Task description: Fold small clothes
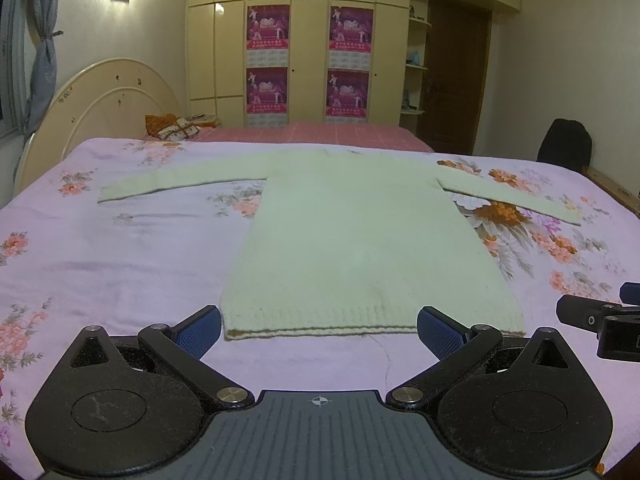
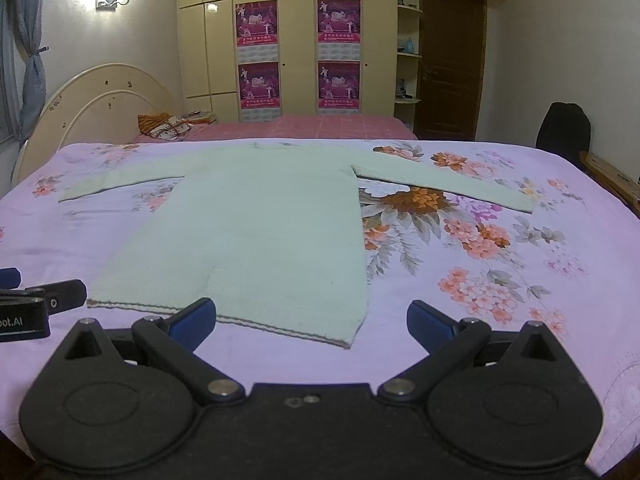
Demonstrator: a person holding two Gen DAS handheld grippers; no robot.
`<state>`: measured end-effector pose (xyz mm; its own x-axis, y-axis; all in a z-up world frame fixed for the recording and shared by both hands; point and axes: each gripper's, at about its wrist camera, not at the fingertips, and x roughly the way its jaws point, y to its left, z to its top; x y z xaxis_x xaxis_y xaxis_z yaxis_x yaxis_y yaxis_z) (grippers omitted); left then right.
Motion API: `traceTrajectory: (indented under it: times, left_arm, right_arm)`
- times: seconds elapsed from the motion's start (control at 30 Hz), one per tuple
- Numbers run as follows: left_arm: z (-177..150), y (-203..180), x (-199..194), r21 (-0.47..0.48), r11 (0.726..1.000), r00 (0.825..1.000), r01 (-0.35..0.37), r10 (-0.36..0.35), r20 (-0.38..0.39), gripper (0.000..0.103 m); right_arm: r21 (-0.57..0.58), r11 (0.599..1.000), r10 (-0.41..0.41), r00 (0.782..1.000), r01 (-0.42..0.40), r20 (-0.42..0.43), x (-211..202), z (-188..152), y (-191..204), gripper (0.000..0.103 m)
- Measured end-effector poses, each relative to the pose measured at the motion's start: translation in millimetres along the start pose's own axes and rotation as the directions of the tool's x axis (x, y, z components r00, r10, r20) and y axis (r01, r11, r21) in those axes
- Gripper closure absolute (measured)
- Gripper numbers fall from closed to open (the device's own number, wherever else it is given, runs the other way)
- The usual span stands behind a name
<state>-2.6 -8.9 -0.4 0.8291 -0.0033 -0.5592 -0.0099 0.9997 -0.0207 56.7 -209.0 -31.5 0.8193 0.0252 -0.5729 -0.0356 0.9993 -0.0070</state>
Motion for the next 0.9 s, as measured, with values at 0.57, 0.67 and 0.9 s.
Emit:
traceTrajectory:
  times: [0.57,0.67,0.9]
  left_arm:
    - [1.5,3.3,7.2,-0.01,1.0,1.0,-0.003,0.002,-0.012,0.0]
    - [2.0,3.8,8.3,-0.008,1.0,1.0,-0.002,0.002,-0.013,0.0]
    - [6.4,4.5,19.1,-0.004,1.0,1.0,0.004,-0.004,-0.03,0.0]
  right_arm:
    - [-0.005,1.0,0.002,1.0,-0.002,-0.006,3.7,2.6,3.2,0.001]
    - [-0.006,1.0,0.0,1.0,-0.001,-0.008,4.5,3.4,4.7,0.001]
    - [-0.001,1.0,-0.002,1.0,0.002,-0.017,9.4,4.7,4.7,0.001]
